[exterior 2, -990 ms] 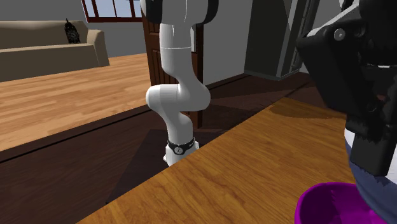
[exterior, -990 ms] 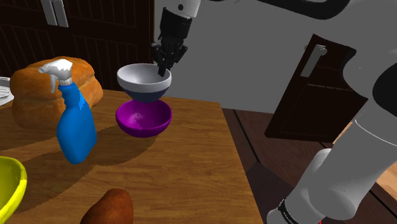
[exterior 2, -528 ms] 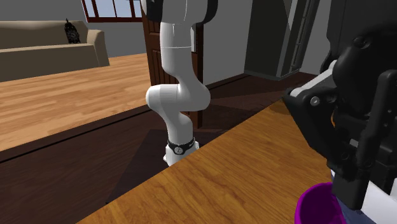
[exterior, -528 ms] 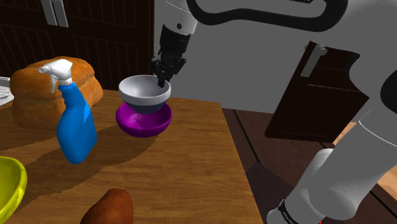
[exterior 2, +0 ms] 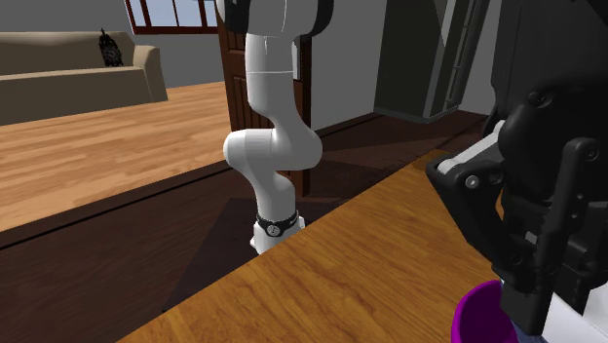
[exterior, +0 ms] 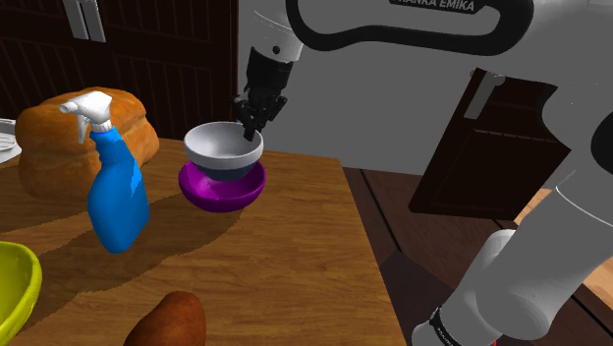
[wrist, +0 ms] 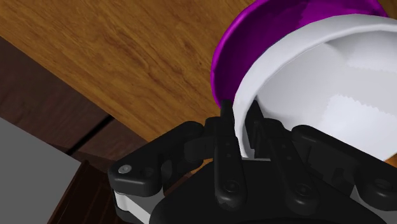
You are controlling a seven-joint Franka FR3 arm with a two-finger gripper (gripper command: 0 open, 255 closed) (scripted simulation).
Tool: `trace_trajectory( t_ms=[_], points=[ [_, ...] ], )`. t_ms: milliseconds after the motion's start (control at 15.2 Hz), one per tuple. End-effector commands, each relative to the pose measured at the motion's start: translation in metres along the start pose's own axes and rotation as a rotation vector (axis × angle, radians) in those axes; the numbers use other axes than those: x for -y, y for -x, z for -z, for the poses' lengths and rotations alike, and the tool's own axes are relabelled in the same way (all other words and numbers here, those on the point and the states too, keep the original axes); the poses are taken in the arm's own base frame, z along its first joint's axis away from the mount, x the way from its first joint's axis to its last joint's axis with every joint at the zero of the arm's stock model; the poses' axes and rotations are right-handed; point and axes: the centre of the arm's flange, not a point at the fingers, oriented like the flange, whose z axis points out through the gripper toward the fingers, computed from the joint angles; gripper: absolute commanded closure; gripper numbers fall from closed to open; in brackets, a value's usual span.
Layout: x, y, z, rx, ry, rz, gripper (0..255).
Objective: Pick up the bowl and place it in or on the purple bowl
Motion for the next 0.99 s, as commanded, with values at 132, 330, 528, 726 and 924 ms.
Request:
trace_trajectory(
  t_ms=[132,330,528,726,924],
  points=[
    [0.000,0.000,0.000,-0.001,0.000,0.000,0],
    [0.000,0.000,0.000,-0.001,0.000,0.000,0],
    [0.000,0.000,0.027,-0.001,0.000,0.000,0],
    [0.000,0.000,0.050,-0.001,0.000,0.000,0],
    [0.000,0.000,0.050,-0.001,0.000,0.000,0]
  ],
)
